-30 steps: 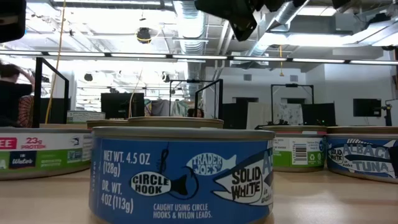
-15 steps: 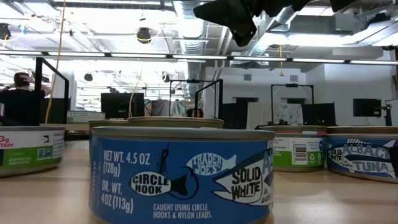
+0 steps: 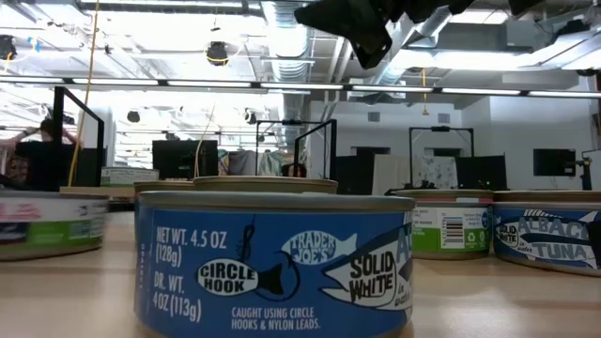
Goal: Stack canned seafood by type on shelf
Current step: Stack the green white tuna can on top of the green white tuna can on the shelf
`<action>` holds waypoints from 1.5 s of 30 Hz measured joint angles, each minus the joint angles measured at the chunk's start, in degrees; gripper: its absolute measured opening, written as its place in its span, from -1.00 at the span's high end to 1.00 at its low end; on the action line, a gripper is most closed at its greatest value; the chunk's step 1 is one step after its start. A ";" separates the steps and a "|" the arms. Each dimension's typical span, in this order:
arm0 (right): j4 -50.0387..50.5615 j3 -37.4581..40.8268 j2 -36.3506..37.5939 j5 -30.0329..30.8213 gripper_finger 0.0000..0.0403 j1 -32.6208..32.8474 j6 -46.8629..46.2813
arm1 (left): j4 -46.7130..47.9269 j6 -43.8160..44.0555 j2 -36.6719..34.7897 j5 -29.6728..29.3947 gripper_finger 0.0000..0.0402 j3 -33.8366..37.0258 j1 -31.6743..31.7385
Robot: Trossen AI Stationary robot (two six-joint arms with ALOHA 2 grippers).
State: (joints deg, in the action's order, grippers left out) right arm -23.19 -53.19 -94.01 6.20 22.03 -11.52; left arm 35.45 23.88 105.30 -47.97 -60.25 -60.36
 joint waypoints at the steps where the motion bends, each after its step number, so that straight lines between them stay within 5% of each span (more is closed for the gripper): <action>1: 0.10 0.00 -0.03 0.26 -0.21 -0.05 0.00 | 0.53 -0.21 0.00 -1.33 1.00 0.00 0.19; 9: 0.60 0.00 -0.05 0.38 -0.21 -0.81 -0.01 | 4.62 -0.24 -0.04 -6.18 1.00 0.76 3.63; 27: 1.78 0.00 -0.88 -0.04 -0.21 1.14 2.44 | 4.56 0.24 -0.15 -6.60 1.00 0.76 4.68; 45: 3.95 -2.86 -1.05 7.54 -0.29 2.55 12.07 | 4.13 0.35 -0.20 -7.10 1.00 0.74 4.68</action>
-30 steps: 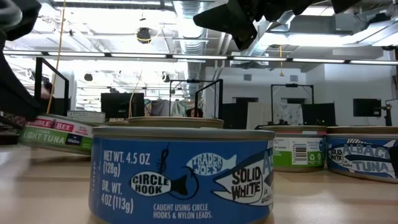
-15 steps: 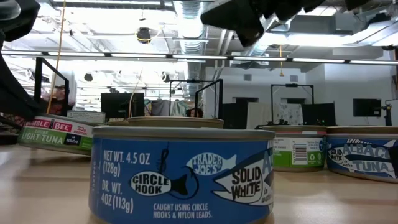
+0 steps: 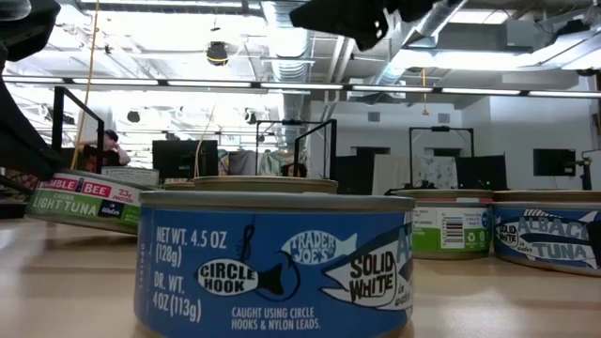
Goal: Stack canned seafood by type on shelf
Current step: Stack the green white tuna can on top of the green white tuna can on the shelf
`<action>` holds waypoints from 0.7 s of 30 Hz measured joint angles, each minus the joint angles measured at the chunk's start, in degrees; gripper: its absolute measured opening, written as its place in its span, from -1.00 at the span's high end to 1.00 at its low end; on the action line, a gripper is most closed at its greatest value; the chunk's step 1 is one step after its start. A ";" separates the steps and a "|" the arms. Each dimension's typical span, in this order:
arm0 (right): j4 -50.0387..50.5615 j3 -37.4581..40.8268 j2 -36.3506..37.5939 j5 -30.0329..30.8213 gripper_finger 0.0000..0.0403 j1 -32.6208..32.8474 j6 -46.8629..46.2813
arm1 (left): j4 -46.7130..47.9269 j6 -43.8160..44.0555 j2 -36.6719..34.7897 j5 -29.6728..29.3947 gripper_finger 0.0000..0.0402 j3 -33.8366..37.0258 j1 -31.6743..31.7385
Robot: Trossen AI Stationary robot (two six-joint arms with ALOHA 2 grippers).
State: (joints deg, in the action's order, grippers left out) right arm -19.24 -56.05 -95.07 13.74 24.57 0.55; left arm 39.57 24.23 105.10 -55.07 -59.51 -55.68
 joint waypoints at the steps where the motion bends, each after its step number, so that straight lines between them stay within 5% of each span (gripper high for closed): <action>1: 1.08 -0.84 0.00 0.00 -0.30 -0.01 0.13 | -0.04 0.03 0.00 -0.01 1.00 0.00 0.00; 21: 7.63 -5.84 0.02 -0.04 -0.35 0.11 1.47 | -0.04 0.46 0.00 0.92 1.00 0.00 0.00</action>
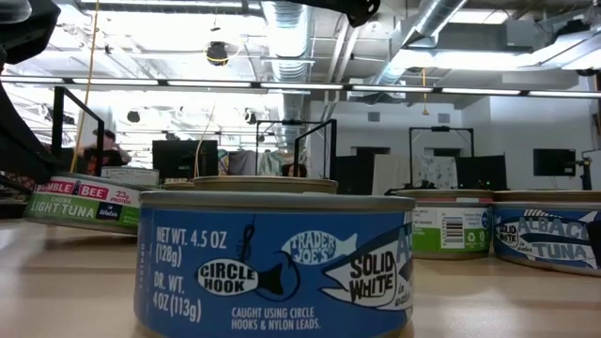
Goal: Stack canned seafood by type on shelf
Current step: Stack the green white tuna can on top of the green white tuna can on the shelf
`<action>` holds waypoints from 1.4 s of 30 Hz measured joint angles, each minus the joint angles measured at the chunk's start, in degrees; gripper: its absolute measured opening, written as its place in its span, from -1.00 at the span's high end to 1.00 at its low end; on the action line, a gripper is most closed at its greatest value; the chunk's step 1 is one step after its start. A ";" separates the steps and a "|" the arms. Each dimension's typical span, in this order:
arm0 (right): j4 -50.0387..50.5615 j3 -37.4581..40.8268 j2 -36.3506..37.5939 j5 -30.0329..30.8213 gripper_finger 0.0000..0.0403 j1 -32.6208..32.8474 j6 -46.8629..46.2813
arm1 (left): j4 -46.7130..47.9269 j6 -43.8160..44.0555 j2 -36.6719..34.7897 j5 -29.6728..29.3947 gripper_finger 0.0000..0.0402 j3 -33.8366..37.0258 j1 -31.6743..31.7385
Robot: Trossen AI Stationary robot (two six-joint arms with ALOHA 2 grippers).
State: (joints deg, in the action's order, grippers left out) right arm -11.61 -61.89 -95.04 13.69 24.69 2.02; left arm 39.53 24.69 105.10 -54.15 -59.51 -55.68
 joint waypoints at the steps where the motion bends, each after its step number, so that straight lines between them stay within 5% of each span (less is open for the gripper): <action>1: 0.24 0.00 0.00 0.00 -0.35 0.00 0.00 | 0.00 0.00 0.00 0.00 1.00 0.00 0.00; 22: 0.99 0.00 0.00 -0.07 -0.35 0.09 -0.04 | 0.15 1.15 -0.14 5.11 1.00 -2.64 1.90; 42: 5.93 0.28 -0.85 -0.24 -0.35 2.52 -2.80 | 2.63 -7.41 -19.23 38.59 1.00 -2.64 18.16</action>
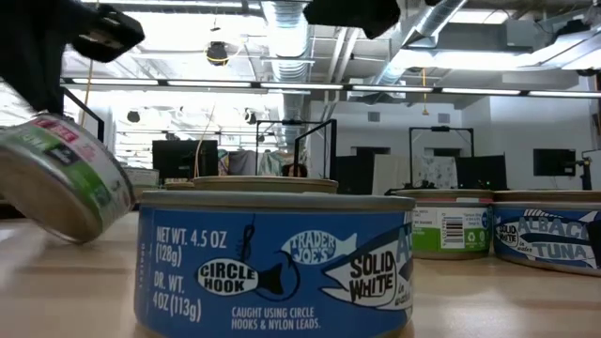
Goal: Stack canned seafood by type on shelf
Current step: Stack the green white tuna can on top of the green white tuna can on the shelf
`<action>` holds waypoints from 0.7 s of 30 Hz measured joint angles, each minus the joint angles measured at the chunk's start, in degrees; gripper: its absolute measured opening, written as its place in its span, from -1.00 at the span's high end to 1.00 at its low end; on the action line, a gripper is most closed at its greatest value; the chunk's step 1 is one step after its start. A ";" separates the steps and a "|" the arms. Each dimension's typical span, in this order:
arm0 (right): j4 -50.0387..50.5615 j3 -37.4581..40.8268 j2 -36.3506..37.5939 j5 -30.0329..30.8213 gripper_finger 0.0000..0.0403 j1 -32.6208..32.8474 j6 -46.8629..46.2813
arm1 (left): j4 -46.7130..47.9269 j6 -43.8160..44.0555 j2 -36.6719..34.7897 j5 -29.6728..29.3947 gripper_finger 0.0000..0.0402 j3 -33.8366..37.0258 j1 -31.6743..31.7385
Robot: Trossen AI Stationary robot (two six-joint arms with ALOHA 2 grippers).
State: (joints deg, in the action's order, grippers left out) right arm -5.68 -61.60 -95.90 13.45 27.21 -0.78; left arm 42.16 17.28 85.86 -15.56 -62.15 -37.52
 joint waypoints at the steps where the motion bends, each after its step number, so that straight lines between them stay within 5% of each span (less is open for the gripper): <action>1: 0.28 0.00 0.00 0.00 -0.35 0.12 -0.78 | 0.24 -0.68 -0.87 0.59 1.00 0.00 1.16; 9: -0.79 0.07 -4.43 0.39 -0.35 1.41 -0.56 | 0.41 -2.25 -2.47 3.55 1.00 0.44 6.37; 16: -0.62 0.07 -6.31 2.46 -0.35 3.38 -3.67 | -1.29 12.78 -1.77 7.28 0.98 0.26 3.99; 21: -3.51 0.00 -6.67 7.82 -0.35 5.59 -2.81 | -5.02 16.24 1.03 7.07 0.69 0.19 -0.28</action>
State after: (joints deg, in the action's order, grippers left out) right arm -9.19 -61.60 -102.56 21.27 32.80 -3.59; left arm 37.13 33.52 86.90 -8.49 -61.96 -37.80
